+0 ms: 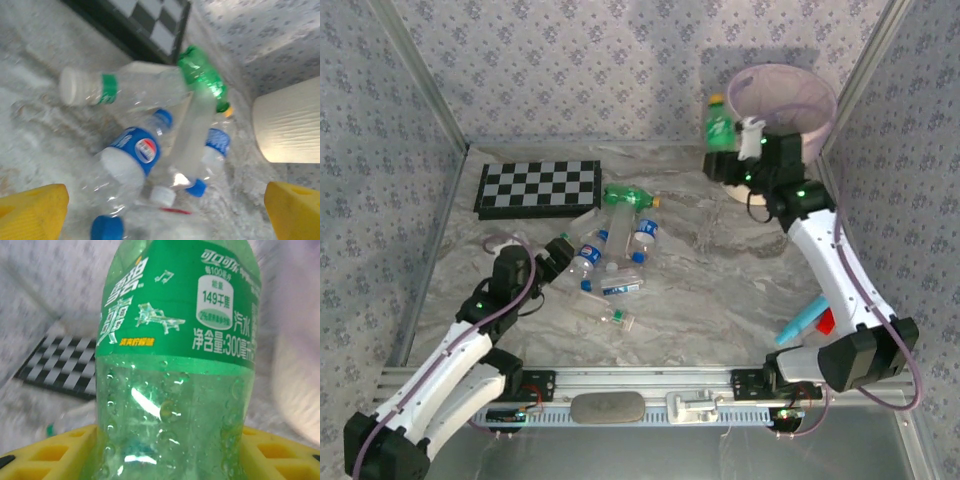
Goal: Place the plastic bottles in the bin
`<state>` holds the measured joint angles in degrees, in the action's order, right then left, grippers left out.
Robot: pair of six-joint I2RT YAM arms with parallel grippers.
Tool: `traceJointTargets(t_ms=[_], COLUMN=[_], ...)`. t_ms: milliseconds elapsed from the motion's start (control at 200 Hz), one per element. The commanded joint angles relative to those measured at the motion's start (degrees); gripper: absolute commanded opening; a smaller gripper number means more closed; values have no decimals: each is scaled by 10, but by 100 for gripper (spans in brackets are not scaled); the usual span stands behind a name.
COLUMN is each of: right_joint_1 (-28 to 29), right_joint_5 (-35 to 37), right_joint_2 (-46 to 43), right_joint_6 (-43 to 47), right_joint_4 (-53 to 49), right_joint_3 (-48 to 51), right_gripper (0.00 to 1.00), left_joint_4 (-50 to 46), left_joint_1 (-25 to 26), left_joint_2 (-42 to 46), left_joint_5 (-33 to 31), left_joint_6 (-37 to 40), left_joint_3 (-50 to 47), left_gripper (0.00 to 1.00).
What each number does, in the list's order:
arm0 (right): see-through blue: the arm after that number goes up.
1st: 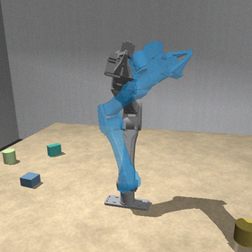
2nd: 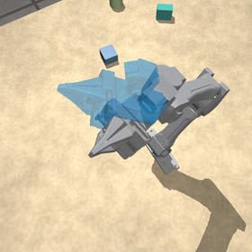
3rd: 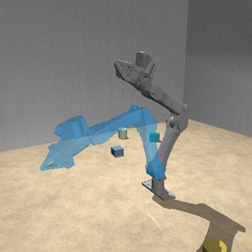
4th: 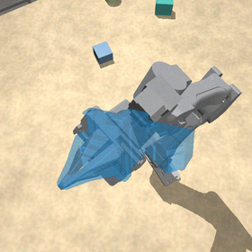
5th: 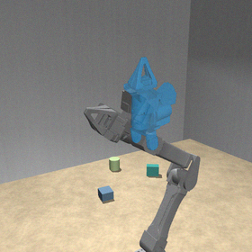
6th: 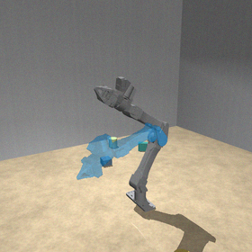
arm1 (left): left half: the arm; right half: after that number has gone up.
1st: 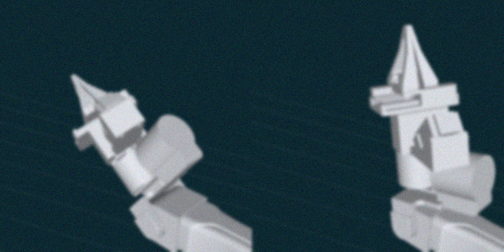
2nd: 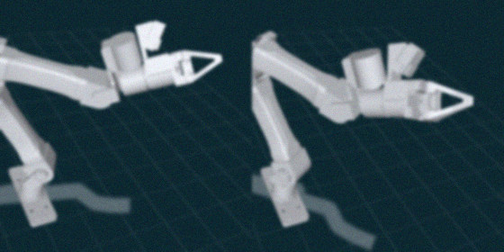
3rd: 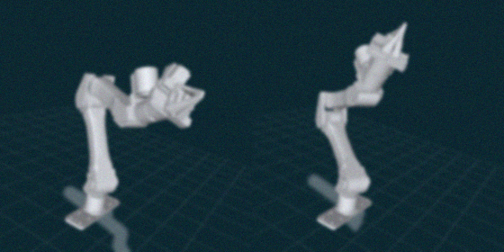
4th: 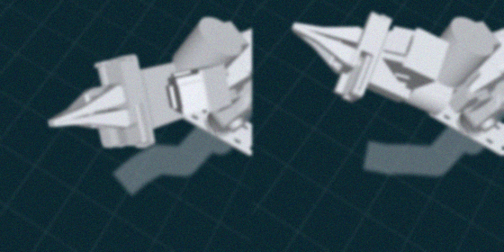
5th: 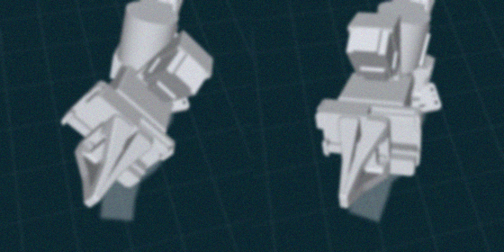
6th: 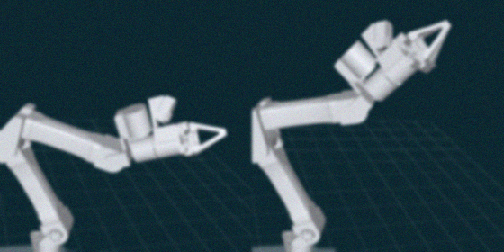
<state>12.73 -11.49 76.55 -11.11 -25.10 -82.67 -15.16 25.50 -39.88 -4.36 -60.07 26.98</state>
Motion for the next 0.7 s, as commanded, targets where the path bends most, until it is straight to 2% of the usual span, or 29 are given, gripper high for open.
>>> traceJointTargets(t_ms=[0,265,505,695], right_joint_1=[-46,-129,-136,-135], right_joint_5=[39,75,80,76], right_joint_2=[15,150,292,330], right_joint_6=[-13,-60,-70,-91], right_joint_4=[13,30,-62,-83], right_joint_3=[-52,-204,-361,-376], right_gripper=[52,52,54,59], left_joint_4=[-8,-34,-46,-63], left_joint_1=[-5,-12,-14,-15], left_joint_2=[24,45,57,76], left_joint_5=[-8,-15,-8,-14], left_joint_6=[-14,8,5,0], left_joint_3=[-2,8,4,0], left_gripper=[100,100,100,100])
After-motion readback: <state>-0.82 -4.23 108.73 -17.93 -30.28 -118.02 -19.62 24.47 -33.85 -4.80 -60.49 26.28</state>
